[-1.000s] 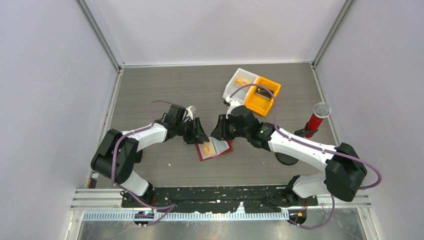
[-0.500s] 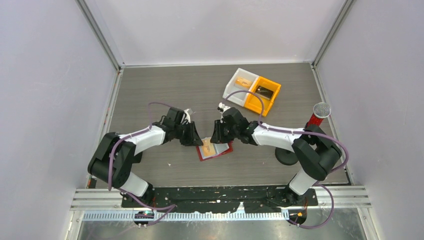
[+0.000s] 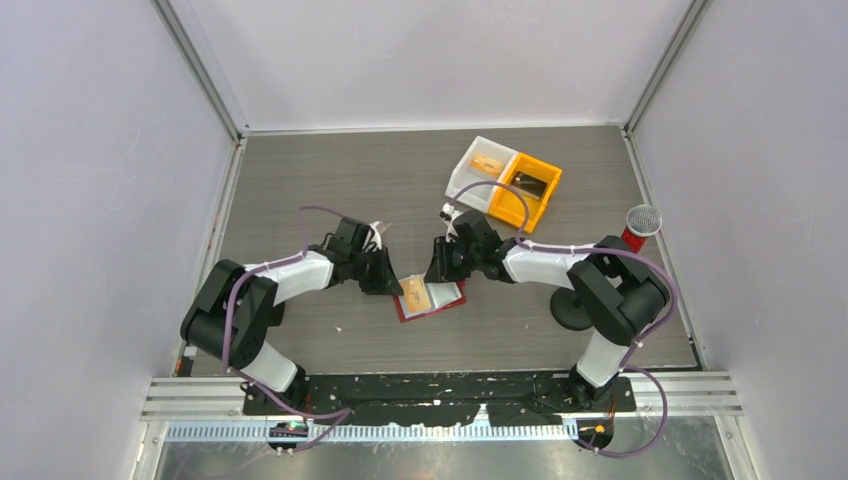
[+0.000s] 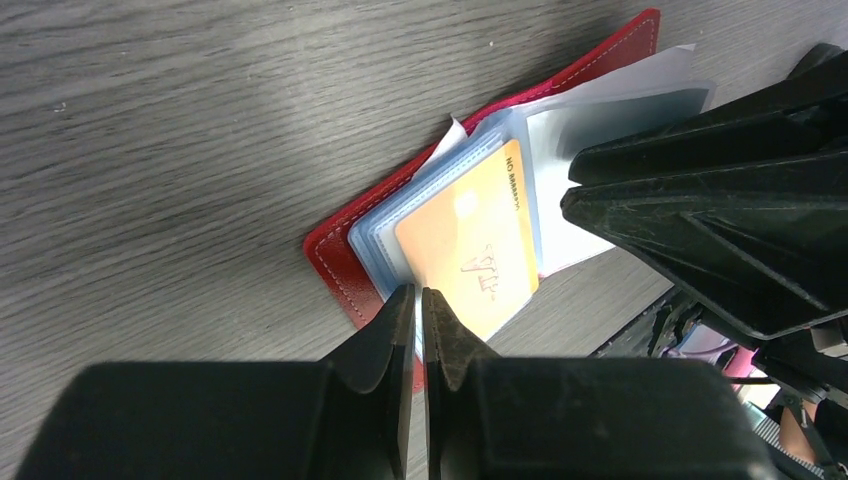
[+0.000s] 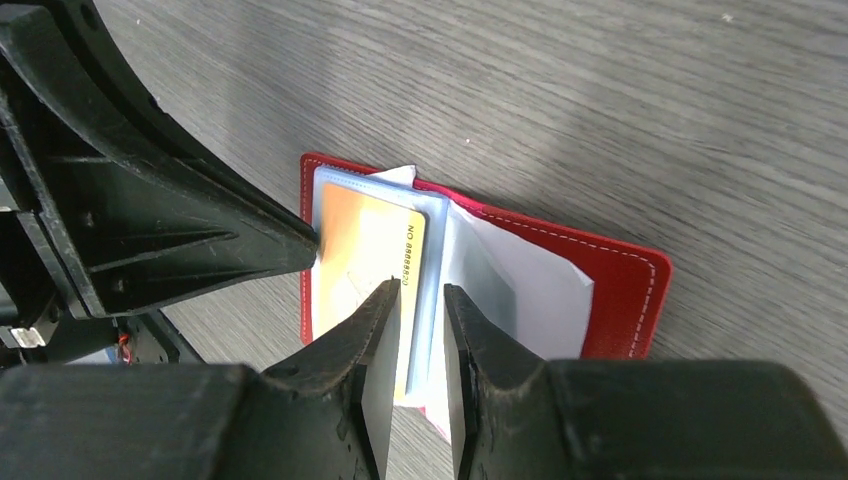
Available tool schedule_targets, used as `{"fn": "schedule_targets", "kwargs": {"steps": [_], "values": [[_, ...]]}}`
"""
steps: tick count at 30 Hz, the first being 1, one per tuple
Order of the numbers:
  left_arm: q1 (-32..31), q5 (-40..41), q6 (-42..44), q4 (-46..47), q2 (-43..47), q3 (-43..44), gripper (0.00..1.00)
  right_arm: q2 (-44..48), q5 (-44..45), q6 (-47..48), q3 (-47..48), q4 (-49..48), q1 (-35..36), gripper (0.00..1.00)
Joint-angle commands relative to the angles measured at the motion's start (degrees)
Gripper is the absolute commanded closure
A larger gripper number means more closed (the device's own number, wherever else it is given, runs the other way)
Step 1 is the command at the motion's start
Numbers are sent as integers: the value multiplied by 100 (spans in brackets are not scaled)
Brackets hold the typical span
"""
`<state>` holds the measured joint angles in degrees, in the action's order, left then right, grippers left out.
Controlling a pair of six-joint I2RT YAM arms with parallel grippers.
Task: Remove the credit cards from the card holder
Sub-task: Remove the credit card from the card holder.
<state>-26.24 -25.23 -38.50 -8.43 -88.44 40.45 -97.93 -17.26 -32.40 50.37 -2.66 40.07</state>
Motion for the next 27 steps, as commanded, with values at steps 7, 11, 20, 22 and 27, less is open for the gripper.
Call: {"fn": "schedule_targets", "kwargs": {"steps": [7, 11, 20, 22, 27], "values": [[-22, 167, 153, 37, -65, -97, 90, -369, -585, -55, -264, -891, -19, 70], [-22, 168, 176, -13, -85, -65, 89, -399, -590, -30, -284, -912, -17, 70], [-22, 189, 176, -36, -96, -105, 89, -389, -685, -111, -357, -1079, -22, 80], [-22, 223, 181, -51, -89, -124, 89, -338, -732, -122, -404, -1143, -57, 89], [-22, 373, 185, -184, -140, -133, 89, -147, -891, -86, -497, -1261, -126, 95]]}}
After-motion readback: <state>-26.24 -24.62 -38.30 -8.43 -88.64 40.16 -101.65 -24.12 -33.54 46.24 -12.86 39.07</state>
